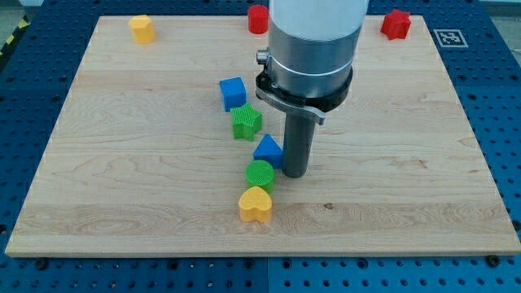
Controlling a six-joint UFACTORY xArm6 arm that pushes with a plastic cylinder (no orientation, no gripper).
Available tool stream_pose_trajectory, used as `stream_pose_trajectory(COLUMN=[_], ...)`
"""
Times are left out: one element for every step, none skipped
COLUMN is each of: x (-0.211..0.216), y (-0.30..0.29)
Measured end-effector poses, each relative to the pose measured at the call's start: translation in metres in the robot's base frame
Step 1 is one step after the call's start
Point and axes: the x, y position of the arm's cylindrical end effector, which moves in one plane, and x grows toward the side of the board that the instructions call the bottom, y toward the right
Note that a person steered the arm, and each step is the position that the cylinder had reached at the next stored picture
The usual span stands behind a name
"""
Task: Move the hexagon at the top left side of the blue cube
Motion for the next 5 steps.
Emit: stream_pose_trajectory(x=[-0.003, -0.008, -0.031, -0.079, -0.137], y=[-0.008, -0.007, -0.001, -0.001, -0.001])
